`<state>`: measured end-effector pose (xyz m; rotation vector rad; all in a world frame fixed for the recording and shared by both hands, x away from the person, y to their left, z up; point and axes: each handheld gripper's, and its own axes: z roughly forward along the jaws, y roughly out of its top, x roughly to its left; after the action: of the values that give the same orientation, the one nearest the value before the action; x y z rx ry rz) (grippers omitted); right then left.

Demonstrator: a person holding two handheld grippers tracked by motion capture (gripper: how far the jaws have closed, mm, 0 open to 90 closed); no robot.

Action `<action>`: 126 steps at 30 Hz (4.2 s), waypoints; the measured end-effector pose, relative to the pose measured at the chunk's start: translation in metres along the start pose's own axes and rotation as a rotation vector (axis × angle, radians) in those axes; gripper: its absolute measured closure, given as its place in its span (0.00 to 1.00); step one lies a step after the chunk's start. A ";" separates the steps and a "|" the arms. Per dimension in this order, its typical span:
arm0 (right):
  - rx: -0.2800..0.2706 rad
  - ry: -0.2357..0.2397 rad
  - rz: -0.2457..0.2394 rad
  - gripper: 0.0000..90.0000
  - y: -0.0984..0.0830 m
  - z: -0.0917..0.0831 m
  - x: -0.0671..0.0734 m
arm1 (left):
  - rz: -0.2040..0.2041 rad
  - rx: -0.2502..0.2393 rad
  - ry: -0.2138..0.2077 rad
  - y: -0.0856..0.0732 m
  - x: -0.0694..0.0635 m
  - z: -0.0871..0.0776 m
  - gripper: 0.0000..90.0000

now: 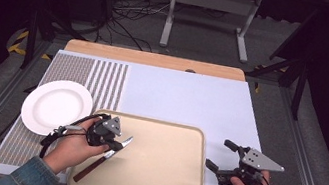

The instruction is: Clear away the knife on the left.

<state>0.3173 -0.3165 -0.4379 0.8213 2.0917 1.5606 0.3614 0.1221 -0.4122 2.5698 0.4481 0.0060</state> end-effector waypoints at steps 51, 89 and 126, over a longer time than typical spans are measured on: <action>0.023 0.013 -0.013 0.02 -0.001 0.001 0.000 | 0.019 0.168 0.003 -0.021 0.009 0.006 1.00; 0.030 0.018 -0.014 0.02 -0.003 0.003 0.001 | -0.048 0.071 0.023 -0.031 0.011 -0.014 0.70; 0.031 0.006 -0.021 0.02 -0.002 0.001 0.000 | -0.063 -0.417 0.232 -0.079 0.002 -0.080 0.07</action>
<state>0.3171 -0.3162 -0.4404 0.8036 2.1267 1.5261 0.3313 0.2268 -0.3828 2.1509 0.5489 0.3427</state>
